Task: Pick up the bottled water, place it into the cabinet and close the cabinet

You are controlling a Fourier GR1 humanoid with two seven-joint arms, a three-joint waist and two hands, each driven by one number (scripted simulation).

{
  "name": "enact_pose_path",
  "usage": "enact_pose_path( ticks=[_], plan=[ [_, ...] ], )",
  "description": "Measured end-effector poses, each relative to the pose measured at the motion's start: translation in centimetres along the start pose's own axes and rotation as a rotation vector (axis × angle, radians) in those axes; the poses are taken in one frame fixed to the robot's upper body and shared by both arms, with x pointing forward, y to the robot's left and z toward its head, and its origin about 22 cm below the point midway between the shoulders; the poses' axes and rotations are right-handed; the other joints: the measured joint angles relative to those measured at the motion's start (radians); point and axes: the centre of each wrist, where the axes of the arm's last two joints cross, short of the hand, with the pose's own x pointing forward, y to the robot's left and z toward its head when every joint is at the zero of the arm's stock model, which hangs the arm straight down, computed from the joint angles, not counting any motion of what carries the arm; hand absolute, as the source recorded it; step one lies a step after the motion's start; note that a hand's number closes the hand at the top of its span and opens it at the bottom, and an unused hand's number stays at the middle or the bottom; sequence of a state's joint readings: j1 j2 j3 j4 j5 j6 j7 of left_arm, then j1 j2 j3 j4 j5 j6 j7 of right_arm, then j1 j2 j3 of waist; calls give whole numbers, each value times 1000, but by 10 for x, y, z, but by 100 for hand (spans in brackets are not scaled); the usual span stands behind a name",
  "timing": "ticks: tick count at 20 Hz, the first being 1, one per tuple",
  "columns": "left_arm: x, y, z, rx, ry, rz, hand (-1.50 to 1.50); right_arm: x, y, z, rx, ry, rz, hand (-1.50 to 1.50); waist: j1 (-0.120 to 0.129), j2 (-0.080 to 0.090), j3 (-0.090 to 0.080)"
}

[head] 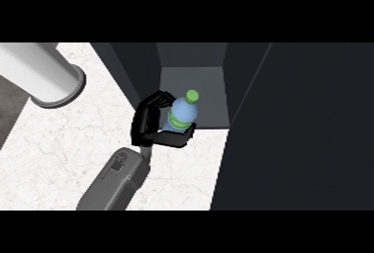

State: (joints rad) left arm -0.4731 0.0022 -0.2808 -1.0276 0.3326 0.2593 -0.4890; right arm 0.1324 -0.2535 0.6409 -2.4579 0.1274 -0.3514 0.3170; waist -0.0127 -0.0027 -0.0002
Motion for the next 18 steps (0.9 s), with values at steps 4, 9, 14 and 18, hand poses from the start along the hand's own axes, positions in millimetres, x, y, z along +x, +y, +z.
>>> enact_pose_path(
  ticks=[4,9,14,18],
  plan=[
    [14,-22,-18,2,8,-31,150,2,-5,1,1,-1,25,-150,-4,1,0],
    [25,-32,-45,22,31,-74,150,1,-5,4,2,6,16,-150,-7,2,0],
    [18,-38,-54,75,78,-77,150,-1,-9,7,2,-4,20,-150,-16,4,0],
    [10,-33,-61,122,99,-101,150,0,-13,7,0,-2,16,-150,-18,6,0]
  ],
)
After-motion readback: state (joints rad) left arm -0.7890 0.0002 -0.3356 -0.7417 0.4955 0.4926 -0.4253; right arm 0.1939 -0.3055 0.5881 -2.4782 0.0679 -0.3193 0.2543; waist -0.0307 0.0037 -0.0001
